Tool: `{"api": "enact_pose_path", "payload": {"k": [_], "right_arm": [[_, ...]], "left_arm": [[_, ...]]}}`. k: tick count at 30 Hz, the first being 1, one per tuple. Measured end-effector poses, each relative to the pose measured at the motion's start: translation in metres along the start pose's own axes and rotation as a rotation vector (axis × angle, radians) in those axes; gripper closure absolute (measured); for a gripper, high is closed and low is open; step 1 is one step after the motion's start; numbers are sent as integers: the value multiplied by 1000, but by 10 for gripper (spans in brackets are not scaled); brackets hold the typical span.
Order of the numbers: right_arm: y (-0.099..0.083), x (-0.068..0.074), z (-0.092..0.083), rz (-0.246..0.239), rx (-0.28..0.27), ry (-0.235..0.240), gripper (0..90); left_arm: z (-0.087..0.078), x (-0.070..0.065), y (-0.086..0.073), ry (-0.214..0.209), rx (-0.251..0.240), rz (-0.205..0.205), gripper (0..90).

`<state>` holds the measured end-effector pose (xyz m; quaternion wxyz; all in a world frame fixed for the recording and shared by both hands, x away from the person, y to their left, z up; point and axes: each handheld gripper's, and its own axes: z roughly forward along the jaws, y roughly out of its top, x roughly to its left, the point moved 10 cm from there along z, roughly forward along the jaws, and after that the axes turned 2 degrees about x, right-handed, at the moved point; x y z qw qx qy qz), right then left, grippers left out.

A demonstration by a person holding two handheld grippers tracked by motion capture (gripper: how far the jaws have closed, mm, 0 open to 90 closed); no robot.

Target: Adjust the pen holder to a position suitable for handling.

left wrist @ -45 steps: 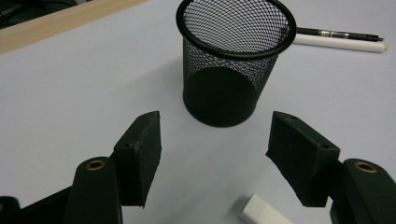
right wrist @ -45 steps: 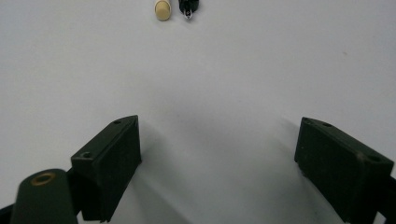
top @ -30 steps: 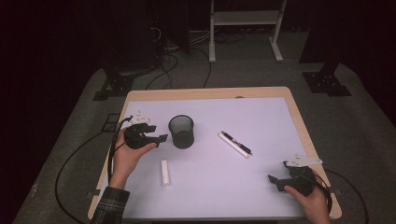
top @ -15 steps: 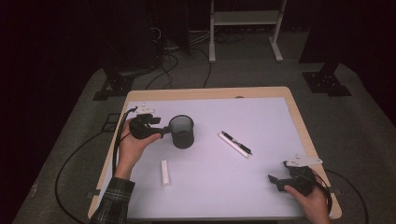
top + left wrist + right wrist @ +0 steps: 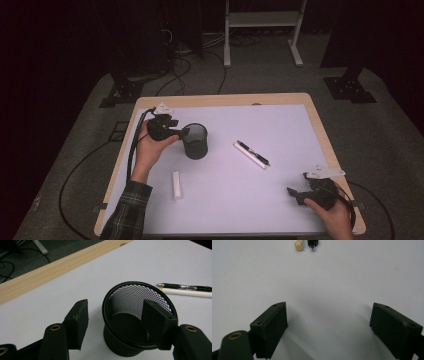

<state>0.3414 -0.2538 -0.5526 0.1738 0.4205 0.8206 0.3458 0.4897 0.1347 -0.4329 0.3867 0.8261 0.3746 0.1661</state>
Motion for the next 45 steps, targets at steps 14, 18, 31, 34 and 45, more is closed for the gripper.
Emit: {"api": "enact_pose_path", "payload": {"k": [14,18,31,34,45], "right_arm": [[0,0,0,1,1,1,135],[0,0,0,1,1,0,135],[0,0,0,1,1,1,135],[0,0,0,1,1,1,135],[0,0,0,1,1,1,135]], "left_arm": [[29,5,-7,9,75,-14,433],[33,6,-10,13,101,-4,476],[41,6,-18,39,172,-24,653],[42,4,-17,26,169,-34,673],[41,6,-16,47,169,-25,787]]}}
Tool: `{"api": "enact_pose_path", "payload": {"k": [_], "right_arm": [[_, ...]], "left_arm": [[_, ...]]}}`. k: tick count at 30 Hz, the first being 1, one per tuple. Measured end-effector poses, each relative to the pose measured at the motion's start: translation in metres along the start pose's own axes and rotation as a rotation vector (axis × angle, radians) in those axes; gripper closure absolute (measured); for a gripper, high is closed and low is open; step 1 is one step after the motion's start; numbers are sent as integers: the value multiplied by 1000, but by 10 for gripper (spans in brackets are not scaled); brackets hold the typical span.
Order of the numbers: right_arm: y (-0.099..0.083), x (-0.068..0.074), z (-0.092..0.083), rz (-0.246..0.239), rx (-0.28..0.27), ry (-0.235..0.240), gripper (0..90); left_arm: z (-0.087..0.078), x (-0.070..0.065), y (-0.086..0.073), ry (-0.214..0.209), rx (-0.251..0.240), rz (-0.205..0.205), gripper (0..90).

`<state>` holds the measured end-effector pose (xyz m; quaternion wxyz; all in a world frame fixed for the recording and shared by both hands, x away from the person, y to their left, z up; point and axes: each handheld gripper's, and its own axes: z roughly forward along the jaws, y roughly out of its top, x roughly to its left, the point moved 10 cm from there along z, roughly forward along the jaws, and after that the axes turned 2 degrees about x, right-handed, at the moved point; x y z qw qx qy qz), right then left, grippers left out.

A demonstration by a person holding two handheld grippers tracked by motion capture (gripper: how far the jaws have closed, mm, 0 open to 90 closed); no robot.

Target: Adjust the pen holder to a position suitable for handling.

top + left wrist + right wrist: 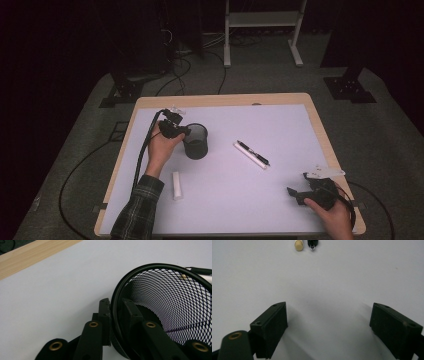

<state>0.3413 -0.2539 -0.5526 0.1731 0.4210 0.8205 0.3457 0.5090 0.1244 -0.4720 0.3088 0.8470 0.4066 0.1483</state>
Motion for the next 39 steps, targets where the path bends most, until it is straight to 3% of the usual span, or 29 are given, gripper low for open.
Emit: {"api": "enact_pose_path", "payload": {"k": [23,39], "right_arm": [[0,0,0,0,0,-1,135],[0,0,0,1,0,1,135]], "left_arm": [[-16,-15,5,-55,-39,0,818],[-38,-41,9,-111,-57,35,817]]}}
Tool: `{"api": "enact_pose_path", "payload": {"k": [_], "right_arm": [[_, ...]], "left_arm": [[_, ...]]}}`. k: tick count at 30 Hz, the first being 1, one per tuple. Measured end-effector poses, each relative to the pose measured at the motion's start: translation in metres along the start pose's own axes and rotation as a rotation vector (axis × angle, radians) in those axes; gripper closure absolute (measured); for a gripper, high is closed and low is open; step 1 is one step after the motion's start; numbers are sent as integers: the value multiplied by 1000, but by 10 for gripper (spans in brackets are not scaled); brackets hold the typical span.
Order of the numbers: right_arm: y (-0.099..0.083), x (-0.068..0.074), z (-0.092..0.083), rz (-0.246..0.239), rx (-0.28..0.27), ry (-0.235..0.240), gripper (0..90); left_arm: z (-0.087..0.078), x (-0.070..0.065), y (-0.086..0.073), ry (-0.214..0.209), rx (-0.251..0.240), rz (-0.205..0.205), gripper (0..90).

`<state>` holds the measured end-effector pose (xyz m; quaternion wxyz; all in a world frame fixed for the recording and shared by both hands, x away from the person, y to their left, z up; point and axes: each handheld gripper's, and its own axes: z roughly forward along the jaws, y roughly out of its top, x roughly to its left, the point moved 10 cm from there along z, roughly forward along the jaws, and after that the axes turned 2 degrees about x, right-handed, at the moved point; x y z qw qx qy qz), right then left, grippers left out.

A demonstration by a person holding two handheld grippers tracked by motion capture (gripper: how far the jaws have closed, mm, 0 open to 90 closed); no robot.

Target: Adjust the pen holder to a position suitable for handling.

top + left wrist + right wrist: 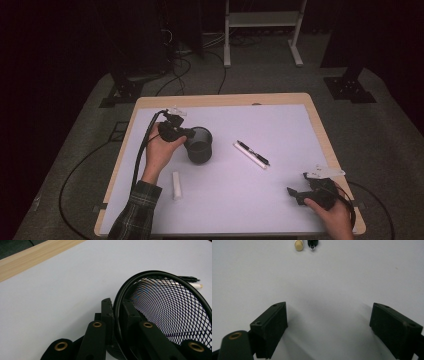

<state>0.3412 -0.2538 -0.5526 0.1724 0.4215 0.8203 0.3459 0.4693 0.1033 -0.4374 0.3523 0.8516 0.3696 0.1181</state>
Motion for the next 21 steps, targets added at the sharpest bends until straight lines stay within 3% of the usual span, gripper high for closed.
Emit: {"api": "enact_pose_path", "payload": {"k": [21], "right_arm": [[0,0,0,-5,-2,-2,135]], "left_arm": [[-7,-31,-11,-45,14,40,818]]}}
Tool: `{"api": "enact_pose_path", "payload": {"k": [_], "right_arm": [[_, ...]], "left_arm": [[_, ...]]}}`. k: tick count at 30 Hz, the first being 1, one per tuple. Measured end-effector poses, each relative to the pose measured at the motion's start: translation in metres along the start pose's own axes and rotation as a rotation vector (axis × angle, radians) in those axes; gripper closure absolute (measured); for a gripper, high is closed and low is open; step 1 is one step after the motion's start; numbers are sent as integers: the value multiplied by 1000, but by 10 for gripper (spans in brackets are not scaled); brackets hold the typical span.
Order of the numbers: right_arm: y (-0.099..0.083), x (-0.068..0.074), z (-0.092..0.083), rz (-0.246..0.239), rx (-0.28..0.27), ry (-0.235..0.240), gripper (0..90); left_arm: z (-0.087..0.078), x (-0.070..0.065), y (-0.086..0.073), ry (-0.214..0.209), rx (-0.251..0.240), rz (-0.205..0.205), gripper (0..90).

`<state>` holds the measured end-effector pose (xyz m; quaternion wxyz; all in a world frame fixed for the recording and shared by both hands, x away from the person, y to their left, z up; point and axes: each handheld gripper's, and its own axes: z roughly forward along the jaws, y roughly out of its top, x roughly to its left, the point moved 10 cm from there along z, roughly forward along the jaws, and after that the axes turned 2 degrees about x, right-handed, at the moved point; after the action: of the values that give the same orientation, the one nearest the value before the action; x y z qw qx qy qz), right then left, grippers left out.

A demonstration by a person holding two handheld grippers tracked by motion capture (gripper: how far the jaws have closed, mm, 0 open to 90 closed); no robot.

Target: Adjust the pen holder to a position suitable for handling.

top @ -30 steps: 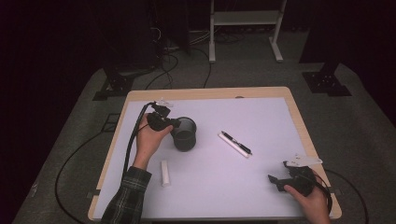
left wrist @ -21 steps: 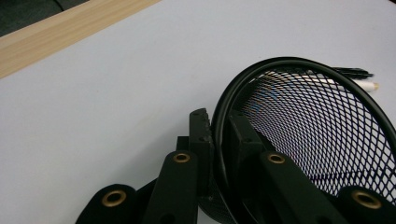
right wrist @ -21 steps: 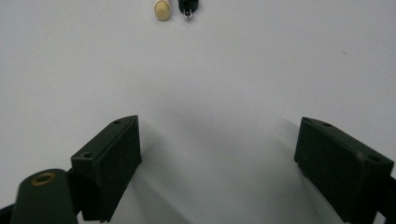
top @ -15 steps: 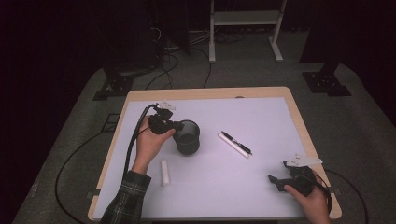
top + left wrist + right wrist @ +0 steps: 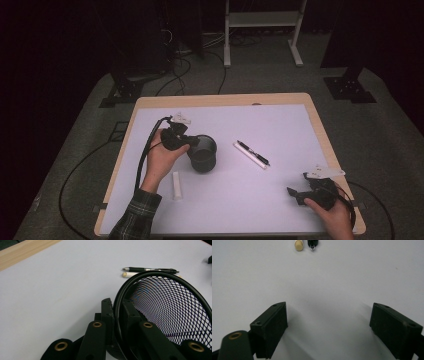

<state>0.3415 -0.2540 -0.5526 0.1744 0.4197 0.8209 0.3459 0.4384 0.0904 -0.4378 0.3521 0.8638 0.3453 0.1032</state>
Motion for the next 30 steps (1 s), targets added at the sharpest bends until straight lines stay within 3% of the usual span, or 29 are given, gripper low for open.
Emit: {"api": "enact_pose_path", "payload": {"k": [9,16,30], "right_arm": [[0,0,0,5,2,2,135],[0,0,0,3,1,1,135],[0,0,0,5,1,0,135]], "left_arm": [[0,-13,-5,-23,-4,6,818],[-3,-28,-8,-45,9,42,818],[-2,-50,-15,-89,27,68,817]]}}
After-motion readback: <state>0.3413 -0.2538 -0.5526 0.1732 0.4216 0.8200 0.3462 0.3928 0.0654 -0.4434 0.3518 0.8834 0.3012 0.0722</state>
